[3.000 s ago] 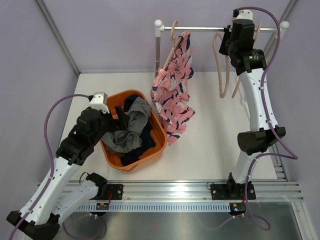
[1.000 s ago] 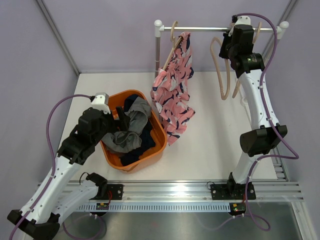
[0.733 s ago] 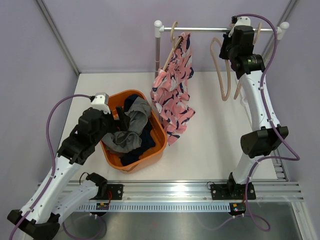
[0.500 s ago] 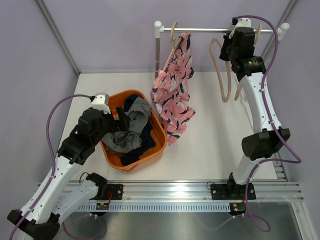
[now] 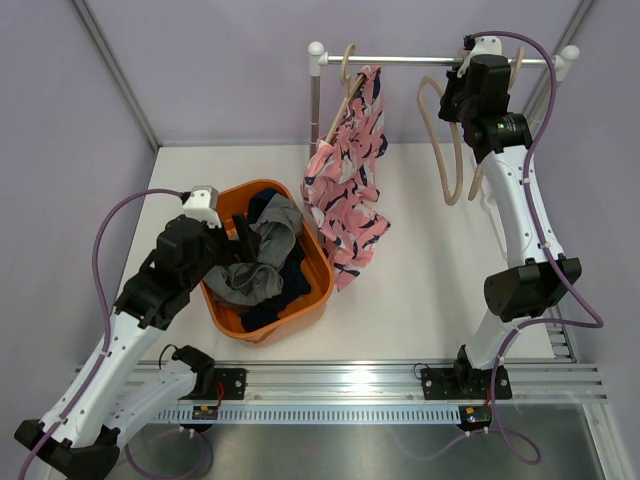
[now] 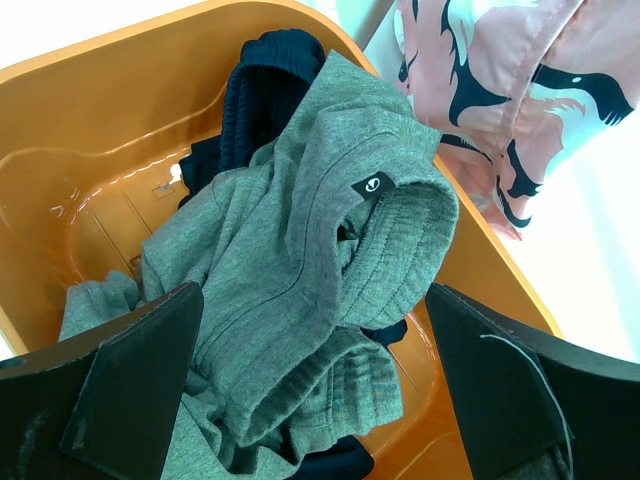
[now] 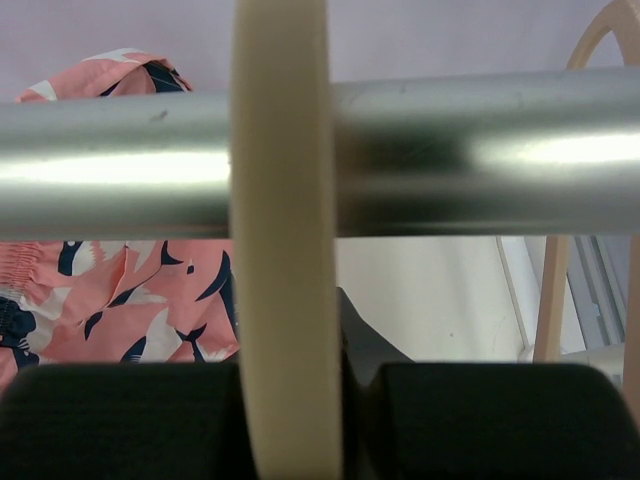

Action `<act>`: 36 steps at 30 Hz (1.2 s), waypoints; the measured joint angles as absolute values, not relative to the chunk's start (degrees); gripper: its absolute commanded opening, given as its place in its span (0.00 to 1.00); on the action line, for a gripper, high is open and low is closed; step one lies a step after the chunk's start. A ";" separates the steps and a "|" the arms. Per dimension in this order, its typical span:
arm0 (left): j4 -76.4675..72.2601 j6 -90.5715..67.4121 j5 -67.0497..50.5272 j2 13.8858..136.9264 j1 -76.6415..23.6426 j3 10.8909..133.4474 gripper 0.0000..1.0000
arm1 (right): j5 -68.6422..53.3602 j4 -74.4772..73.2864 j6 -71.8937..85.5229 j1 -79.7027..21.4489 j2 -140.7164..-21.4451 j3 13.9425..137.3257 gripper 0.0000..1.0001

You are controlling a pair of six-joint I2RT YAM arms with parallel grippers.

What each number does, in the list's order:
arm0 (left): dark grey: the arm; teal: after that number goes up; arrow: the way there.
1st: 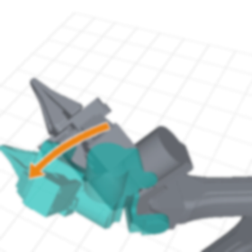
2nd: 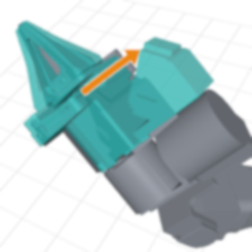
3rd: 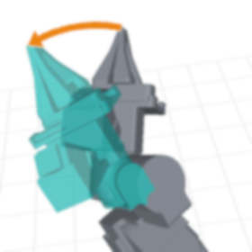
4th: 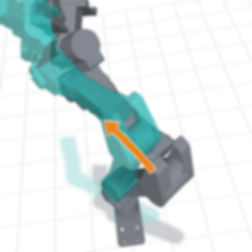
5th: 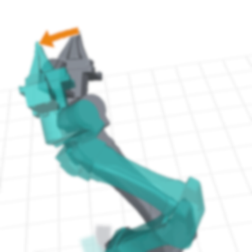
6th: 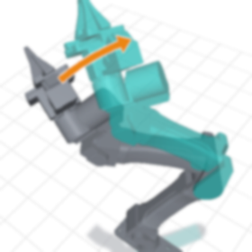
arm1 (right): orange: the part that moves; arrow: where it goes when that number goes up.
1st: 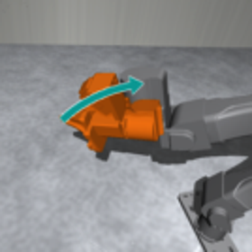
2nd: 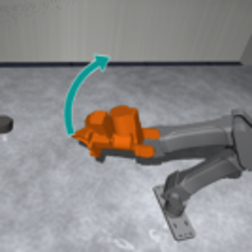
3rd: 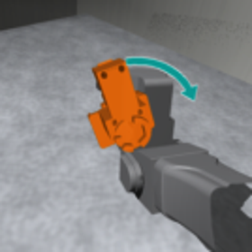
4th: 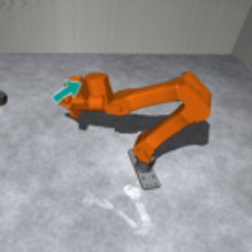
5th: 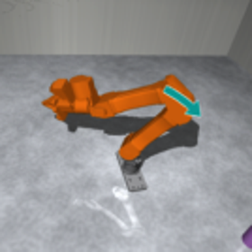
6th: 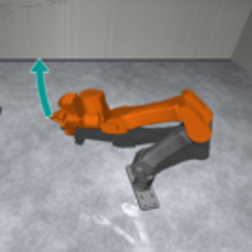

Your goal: Remove the shorts from the hanger

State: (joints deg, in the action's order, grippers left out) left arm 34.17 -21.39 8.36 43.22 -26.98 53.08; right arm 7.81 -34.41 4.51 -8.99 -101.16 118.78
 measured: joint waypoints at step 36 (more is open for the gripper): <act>34.17 -21.39 8.10 43.22 -26.98 53.08 0.99 | 7.62 -38.61 5.69 -8.99 -99.57 118.78 0.39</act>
State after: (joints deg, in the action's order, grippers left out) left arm 34.17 -21.39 8.10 43.22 -26.98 53.08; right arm 7.62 -38.61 5.69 -8.99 -99.57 118.78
